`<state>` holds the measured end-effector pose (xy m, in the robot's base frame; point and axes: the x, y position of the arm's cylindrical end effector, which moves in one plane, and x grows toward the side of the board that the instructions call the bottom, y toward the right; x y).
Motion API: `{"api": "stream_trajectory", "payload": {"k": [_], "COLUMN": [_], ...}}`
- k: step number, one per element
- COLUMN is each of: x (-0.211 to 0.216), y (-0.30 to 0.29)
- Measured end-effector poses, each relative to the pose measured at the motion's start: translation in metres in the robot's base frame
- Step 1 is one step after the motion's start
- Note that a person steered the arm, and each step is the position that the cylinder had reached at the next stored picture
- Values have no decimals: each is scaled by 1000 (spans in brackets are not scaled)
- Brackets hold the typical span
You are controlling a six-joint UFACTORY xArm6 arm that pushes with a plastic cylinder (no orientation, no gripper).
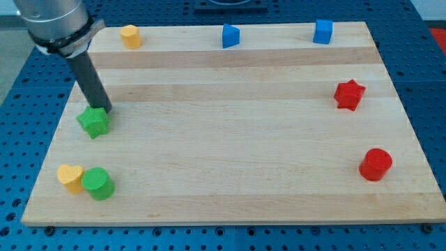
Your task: Move the green star towards top of yellow heart
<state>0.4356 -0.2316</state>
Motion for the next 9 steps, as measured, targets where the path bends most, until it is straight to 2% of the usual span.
{"api": "stream_trajectory", "payload": {"k": [1,3,6,7,8,9], "x": [23,-6,44,44,-2,-8], "y": [0,3,-40,-43,-41,-24]}}
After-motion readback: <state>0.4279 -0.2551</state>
